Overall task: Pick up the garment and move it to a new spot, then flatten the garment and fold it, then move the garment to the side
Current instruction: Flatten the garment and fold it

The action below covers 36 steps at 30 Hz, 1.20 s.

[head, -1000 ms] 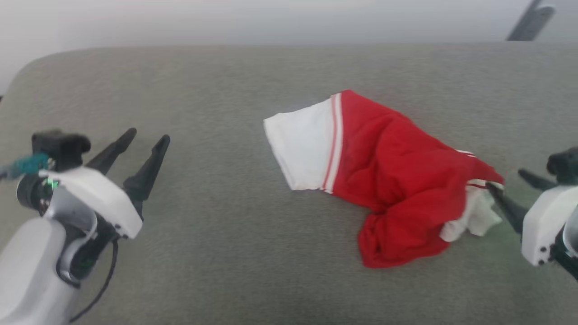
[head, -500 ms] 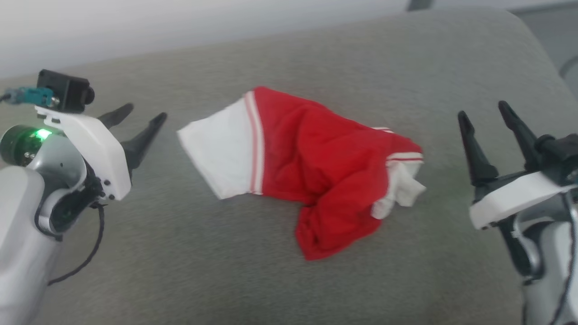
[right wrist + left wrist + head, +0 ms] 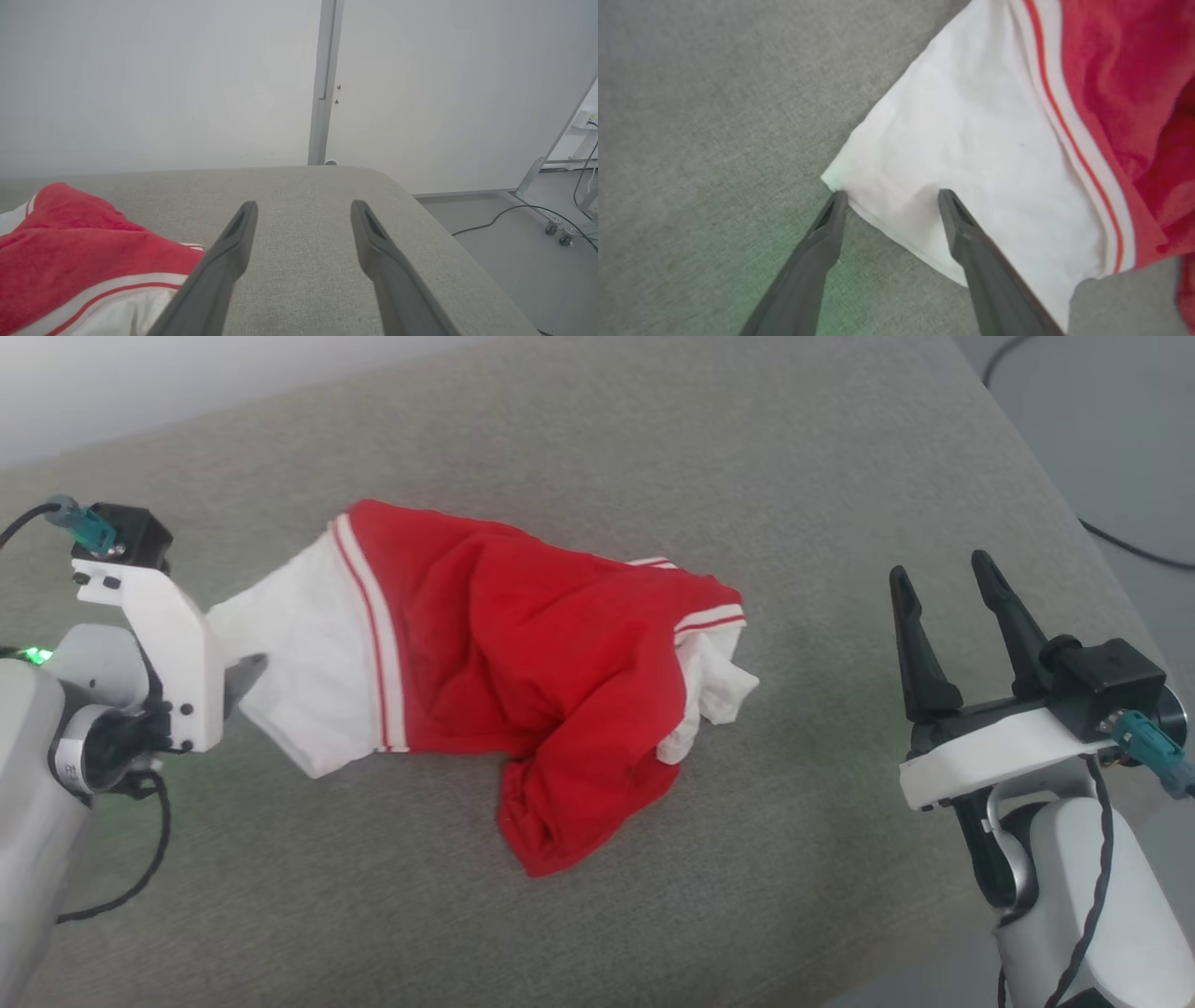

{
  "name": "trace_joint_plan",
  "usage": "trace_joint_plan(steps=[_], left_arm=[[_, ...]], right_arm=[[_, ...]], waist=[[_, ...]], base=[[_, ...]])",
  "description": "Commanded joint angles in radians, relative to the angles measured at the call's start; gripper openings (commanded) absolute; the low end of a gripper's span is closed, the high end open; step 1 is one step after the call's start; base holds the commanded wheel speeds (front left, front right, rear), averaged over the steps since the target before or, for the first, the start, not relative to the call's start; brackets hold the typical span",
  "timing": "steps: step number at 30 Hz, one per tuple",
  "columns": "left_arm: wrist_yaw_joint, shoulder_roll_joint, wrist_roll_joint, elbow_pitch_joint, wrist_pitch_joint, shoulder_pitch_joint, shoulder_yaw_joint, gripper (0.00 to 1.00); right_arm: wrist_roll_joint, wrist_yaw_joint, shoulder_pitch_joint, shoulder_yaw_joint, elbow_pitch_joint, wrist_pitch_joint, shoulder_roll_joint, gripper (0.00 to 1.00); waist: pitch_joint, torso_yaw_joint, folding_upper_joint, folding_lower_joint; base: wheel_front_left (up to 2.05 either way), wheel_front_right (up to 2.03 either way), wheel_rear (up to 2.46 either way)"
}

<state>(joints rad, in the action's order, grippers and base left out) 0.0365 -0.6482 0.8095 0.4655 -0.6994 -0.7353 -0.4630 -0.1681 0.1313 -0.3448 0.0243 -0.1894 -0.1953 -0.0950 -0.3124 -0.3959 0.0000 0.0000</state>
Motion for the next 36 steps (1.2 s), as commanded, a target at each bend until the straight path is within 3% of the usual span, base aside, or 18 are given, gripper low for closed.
trace_joint_plan(steps=[1,10,15,17,23,36], left_arm=[[-0.016,0.001,-0.010,0.031,-0.030,-0.021,-0.013,1.00],[-0.085,0.004,-0.068,0.161,-0.121,-0.040,-0.075,1.00],[-0.092,0.014,-0.090,0.198,-0.150,-0.041,-0.104,1.00],[-0.080,0.024,-0.084,0.209,-0.166,-0.042,-0.114,0.00],[-0.076,0.043,-0.066,0.213,-0.155,-0.057,-0.109,0.00],[-0.128,-0.059,-0.022,0.060,-0.115,0.024,-0.032,0.00]], right_arm=[[0.000,-0.001,-0.009,-0.004,-0.004,-0.011,0.008,1.00],[0.006,-0.001,-0.008,-0.023,-0.004,-0.015,0.016,1.00],[0.005,-0.001,-0.011,-0.022,0.000,-0.008,0.019,1.00],[0.004,-0.001,-0.013,-0.022,0.002,-0.006,0.020,1.00],[0.008,-0.001,-0.007,-0.044,0.006,-0.002,0.009,1.00],[0.023,-0.001,0.051,-0.099,0.044,0.053,-0.026,1.00]], waist=[[-0.020,-0.022,0.0000,0.0000],[-0.041,-0.022,0.0000,0.0000],[-0.048,-0.015,0.0000,0.0000],[-0.051,-0.011,0.0000,0.0000],[-0.049,0.024,0.0000,0.0000],[0.035,0.162,0.0000,0.0000]], base=[[0.00,0.00,0.00],[0.00,0.00,0.00],[0.00,0.00,0.00],[0.00,0.00,0.00],[0.00,0.00,0.00],[0.00,0.00,0.00]])
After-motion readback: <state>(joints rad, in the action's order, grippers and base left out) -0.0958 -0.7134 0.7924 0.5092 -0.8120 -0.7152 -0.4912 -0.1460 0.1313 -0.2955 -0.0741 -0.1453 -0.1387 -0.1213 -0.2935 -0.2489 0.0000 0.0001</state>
